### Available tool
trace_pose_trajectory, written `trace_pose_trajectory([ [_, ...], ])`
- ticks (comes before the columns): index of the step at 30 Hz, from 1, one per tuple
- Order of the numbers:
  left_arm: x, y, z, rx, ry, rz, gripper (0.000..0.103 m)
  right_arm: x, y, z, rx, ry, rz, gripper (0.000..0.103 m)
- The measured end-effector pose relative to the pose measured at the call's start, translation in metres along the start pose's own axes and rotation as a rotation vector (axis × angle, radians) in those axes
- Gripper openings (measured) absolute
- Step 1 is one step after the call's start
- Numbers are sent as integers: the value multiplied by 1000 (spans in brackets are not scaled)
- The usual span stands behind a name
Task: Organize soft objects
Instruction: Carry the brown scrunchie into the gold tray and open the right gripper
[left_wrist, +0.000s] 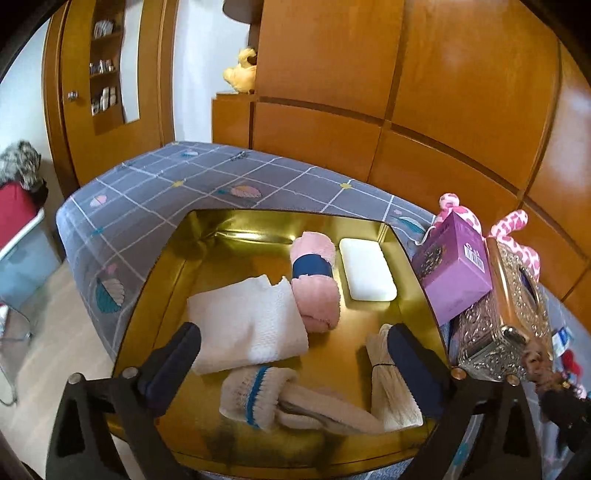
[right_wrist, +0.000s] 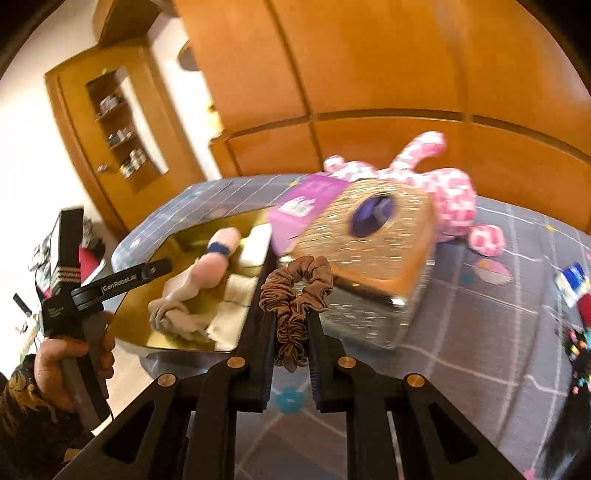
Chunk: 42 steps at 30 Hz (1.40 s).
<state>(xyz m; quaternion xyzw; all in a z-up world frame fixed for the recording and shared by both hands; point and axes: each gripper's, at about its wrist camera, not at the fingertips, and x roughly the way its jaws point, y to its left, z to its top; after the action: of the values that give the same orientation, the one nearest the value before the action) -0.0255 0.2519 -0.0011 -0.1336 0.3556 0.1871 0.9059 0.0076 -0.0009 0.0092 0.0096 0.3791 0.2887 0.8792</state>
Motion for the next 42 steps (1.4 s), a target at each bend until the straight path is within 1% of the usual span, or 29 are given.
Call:
trace_pose_trajectory([
  [7,-3,3,-6,23,5,54,103,27,19,7,-39,46,40,15],
  [14,-1,7,-7,17,12,59,103,53,35,16,-53,78,65,15],
  [16,0,11,-7,5,11,62,103,63,37,21,-42,94,74,15],
  [20,3,25,-3,-52,11,52,103,80,40,28,-23,115,92,15],
  [22,4,35,-1,-85,9,59,103,87,42,32,-11,120,98,15],
  [27,6,49,3,-120,3,85,103,113,51,47,8,142,122,15],
  [29,6,52,4,-126,-1,93,103,126,58,54,21,158,161,22],
  [31,6,54,5,-126,-2,102,103,136,65,58,24,181,183,24],
  [34,6,56,6,-128,-5,110,103,142,74,59,13,191,186,37],
  [37,6,55,6,-127,-2,108,103,138,78,53,-20,199,159,37],
  [40,4,50,5,-110,-5,98,103,124,80,45,-71,172,113,41],
  [42,3,45,5,-99,-7,91,103,116,79,42,-85,158,95,41],
])
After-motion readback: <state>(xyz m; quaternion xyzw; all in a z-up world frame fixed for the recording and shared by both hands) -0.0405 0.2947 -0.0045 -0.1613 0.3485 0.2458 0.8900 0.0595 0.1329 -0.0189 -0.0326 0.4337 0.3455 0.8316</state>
